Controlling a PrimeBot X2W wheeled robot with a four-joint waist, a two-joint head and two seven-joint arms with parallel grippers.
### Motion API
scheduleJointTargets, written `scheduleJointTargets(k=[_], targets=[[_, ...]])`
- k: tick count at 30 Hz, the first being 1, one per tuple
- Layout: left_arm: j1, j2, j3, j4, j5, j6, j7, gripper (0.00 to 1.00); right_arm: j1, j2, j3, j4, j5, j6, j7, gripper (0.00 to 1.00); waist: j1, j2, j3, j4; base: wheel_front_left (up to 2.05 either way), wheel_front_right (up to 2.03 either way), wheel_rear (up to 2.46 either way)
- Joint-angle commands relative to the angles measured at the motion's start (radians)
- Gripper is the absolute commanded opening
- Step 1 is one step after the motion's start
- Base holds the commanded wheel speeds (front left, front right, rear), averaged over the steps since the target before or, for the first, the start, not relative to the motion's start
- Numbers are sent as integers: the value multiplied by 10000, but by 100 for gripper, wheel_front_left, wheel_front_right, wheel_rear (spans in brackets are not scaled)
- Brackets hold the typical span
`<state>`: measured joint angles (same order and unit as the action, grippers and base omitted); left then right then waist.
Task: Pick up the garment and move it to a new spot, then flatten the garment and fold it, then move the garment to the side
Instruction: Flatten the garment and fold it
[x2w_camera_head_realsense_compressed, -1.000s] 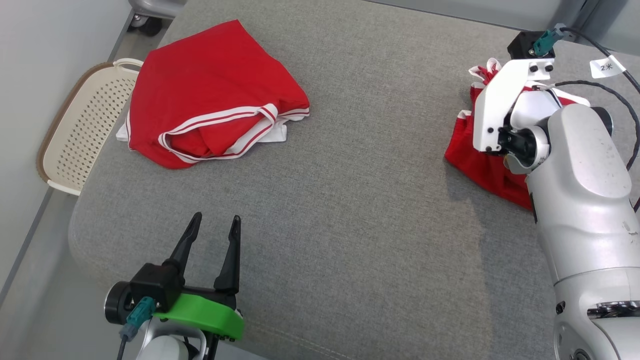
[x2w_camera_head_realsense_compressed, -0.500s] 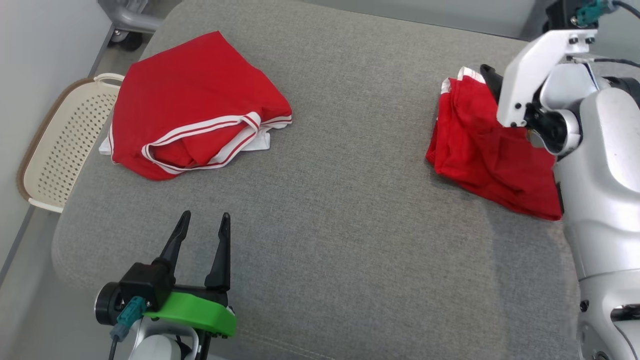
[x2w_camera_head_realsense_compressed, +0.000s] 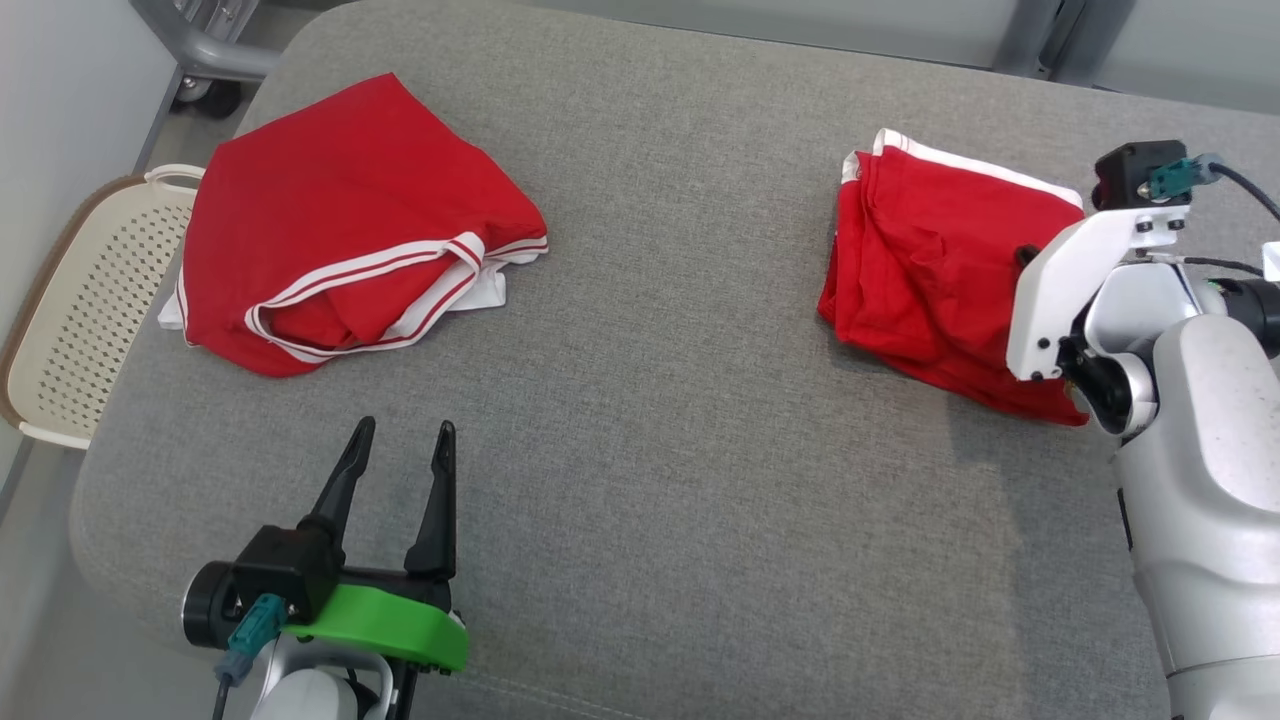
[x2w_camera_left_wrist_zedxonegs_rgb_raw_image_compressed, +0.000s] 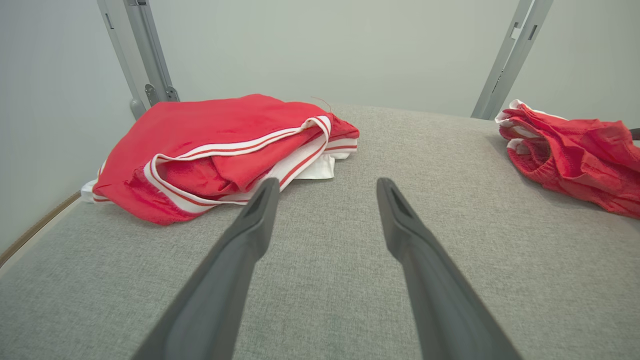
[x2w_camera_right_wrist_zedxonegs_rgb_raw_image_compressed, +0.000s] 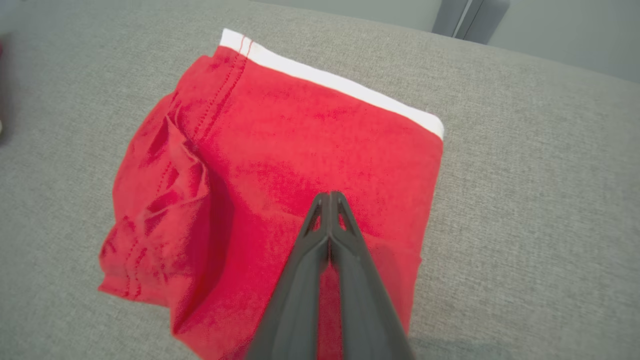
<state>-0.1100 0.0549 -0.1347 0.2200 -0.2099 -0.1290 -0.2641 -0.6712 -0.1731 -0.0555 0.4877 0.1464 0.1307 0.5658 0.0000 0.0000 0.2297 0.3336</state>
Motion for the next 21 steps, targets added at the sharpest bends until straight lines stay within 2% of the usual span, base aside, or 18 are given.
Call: scheduleJointTargets(k=[1, 10, 21], targets=[[-60, 38, -10, -45, 10, -21, -5, 100, 174, 93, 103, -67, 9, 0, 30, 0, 0, 0, 102, 10, 0, 0, 0], [-152, 27, -243, 97, -118, -22, -4, 100, 359, 600, 888, 61, 143, 0, 19, 0, 0, 0, 211, 288, 0, 0, 0], [-43, 62, -341, 162, -157, -22, -4, 100, 585, 854, 2130, 194, 513, 0, 189, 0, 0, 0, -16, 533, 0, 0, 0]])
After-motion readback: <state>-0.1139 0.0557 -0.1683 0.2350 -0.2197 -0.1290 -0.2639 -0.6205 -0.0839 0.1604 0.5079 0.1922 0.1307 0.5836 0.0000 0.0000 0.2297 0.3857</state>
